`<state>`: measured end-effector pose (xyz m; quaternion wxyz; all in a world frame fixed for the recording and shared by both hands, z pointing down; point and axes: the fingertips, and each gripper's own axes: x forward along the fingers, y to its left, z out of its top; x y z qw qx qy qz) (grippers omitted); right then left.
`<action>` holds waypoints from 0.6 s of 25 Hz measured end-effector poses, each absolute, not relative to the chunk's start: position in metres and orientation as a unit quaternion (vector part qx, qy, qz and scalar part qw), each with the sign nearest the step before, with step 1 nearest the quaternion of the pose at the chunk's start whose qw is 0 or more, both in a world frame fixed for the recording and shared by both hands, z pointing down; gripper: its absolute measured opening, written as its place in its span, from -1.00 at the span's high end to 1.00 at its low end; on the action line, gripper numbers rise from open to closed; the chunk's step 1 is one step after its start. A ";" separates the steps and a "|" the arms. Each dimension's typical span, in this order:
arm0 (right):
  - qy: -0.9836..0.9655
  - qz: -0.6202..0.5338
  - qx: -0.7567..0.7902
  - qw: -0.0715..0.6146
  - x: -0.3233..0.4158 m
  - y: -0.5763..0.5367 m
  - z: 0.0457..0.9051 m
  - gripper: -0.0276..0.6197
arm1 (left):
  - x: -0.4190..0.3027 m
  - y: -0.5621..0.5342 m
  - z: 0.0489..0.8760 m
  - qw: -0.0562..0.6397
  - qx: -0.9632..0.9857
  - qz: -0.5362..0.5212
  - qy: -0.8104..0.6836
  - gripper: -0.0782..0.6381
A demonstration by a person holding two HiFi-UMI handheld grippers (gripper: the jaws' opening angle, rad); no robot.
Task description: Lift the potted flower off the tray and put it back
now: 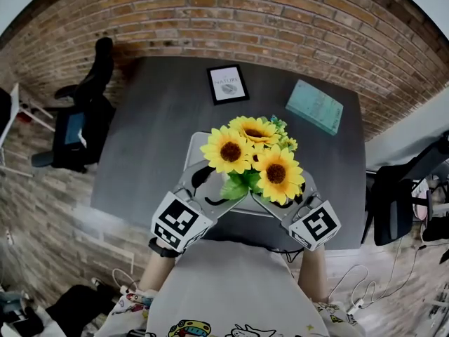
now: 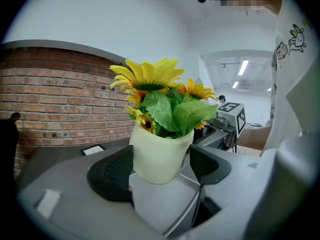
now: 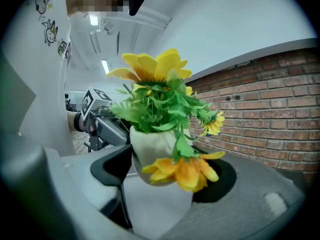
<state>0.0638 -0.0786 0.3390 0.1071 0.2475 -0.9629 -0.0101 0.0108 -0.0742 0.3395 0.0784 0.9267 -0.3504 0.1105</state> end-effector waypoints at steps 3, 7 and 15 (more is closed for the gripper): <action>-0.963 -0.011 0.248 0.107 0.064 -0.078 0.337 -0.21 | 0.011 -0.074 0.338 0.080 0.927 0.111 -0.348 -0.25; -0.962 -0.012 0.249 0.108 0.064 -0.077 0.335 -0.20 | 0.011 -0.073 0.336 0.083 0.927 0.110 -0.348 -0.25; -0.961 -0.010 0.254 0.111 0.065 -0.075 0.333 -0.20 | 0.012 -0.072 0.336 0.087 0.930 0.103 -0.342 -0.25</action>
